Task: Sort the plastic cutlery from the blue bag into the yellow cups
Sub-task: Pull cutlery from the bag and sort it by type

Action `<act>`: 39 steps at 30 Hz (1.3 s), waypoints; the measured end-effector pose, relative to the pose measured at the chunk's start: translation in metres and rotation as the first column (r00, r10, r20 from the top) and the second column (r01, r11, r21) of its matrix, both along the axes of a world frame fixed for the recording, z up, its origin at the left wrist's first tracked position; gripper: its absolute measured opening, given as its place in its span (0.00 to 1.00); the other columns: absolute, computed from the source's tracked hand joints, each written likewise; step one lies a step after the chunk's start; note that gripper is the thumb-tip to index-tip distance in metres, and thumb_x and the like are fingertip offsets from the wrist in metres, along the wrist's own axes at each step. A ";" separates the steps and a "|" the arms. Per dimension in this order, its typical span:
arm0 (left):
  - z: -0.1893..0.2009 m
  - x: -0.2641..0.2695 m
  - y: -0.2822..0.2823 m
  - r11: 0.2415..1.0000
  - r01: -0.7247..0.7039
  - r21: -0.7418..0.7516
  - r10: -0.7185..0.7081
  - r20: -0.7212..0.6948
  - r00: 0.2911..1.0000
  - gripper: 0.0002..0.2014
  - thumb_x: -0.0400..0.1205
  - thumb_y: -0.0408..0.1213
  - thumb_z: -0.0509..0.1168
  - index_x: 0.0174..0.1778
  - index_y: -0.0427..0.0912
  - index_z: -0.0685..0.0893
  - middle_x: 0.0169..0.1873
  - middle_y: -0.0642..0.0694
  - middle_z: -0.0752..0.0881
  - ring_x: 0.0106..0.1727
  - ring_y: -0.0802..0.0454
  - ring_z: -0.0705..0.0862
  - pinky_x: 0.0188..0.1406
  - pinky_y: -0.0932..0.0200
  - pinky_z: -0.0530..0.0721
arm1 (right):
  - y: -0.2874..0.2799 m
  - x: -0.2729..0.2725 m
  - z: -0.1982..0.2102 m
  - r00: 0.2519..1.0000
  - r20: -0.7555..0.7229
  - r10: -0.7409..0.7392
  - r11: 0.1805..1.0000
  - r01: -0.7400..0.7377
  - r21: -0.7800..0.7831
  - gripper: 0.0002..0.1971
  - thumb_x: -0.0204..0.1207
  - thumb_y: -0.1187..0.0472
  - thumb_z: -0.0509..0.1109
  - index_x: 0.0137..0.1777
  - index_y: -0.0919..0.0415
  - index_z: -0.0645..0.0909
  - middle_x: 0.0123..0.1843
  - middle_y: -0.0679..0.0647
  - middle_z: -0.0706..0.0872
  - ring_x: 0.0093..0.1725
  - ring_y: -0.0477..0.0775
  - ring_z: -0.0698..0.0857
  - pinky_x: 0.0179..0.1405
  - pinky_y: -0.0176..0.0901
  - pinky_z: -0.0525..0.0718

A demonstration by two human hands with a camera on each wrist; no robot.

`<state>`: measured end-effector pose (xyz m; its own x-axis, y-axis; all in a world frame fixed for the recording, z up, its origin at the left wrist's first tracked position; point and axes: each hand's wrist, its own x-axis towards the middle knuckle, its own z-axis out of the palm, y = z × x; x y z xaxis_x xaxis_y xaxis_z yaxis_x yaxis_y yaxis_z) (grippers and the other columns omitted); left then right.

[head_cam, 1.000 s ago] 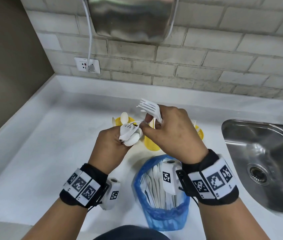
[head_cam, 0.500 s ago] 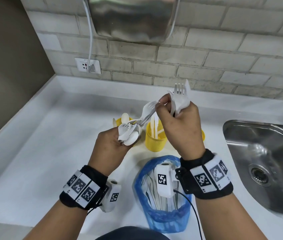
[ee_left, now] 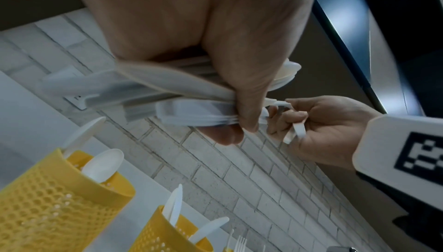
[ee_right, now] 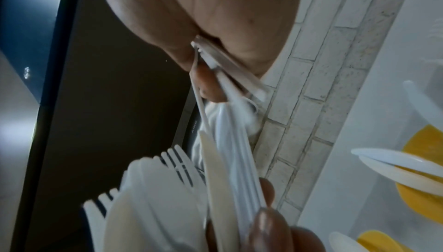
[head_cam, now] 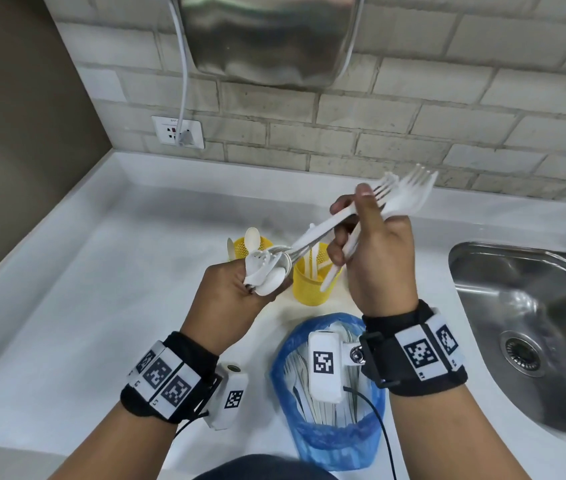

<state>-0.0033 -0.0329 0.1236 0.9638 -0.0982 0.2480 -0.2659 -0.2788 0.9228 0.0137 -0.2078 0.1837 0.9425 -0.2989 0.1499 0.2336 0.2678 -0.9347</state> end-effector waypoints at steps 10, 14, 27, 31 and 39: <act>0.007 0.001 0.007 0.999 0.032 -0.019 -0.036 -0.209 0.977 0.08 0.78 0.46 0.78 0.42 0.45 0.93 0.31 0.47 0.92 0.37 0.46 0.89 0.35 0.56 0.82 | -0.011 -0.011 0.031 0.961 0.221 -0.166 0.979 0.134 0.153 0.23 0.92 0.53 0.58 0.33 0.58 0.66 0.25 0.53 0.66 0.20 0.53 0.68 0.24 0.43 0.75; 0.010 0.001 0.008 0.999 0.042 0.006 -0.039 -0.220 0.975 0.09 0.79 0.47 0.77 0.40 0.45 0.93 0.31 0.48 0.92 0.34 0.49 0.88 0.33 0.59 0.80 | -0.012 -0.012 0.027 0.962 0.269 -0.049 0.976 0.104 -0.194 0.09 0.84 0.57 0.71 0.42 0.49 0.77 0.28 0.46 0.73 0.24 0.47 0.70 0.30 0.37 0.70; 0.014 -0.003 0.009 0.997 0.065 0.029 -0.058 -0.198 0.978 0.05 0.78 0.37 0.79 0.38 0.50 0.91 0.29 0.48 0.91 0.30 0.59 0.85 0.33 0.73 0.77 | 0.000 -0.022 0.022 0.963 0.022 0.270 0.448 -0.105 -0.888 0.04 0.77 0.64 0.74 0.48 0.58 0.90 0.40 0.49 0.90 0.42 0.47 0.86 0.46 0.43 0.82; 0.014 -0.004 0.006 0.998 0.067 0.004 -0.065 -0.218 0.974 0.06 0.79 0.36 0.78 0.39 0.51 0.91 0.28 0.49 0.91 0.26 0.63 0.82 0.28 0.74 0.74 | 0.001 -0.016 0.017 0.962 0.107 0.252 0.425 -0.011 -0.905 0.06 0.81 0.58 0.75 0.53 0.57 0.90 0.41 0.49 0.88 0.42 0.47 0.85 0.46 0.43 0.82; 0.014 -0.003 0.007 0.996 0.092 -0.004 -0.090 -0.248 0.964 0.05 0.79 0.40 0.78 0.43 0.43 0.92 0.29 0.47 0.91 0.28 0.62 0.82 0.30 0.73 0.74 | 0.000 -0.016 0.018 0.953 0.266 0.147 0.512 0.157 -0.845 0.04 0.85 0.63 0.71 0.56 0.60 0.86 0.44 0.42 0.82 0.42 0.34 0.80 0.48 0.21 0.73</act>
<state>-0.0064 -0.0257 0.1373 0.9820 -0.1889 0.0012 -0.0533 -0.2711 0.9611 -0.0027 -0.2080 0.2019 0.8120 0.1124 0.5727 0.5079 -0.6196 -0.5985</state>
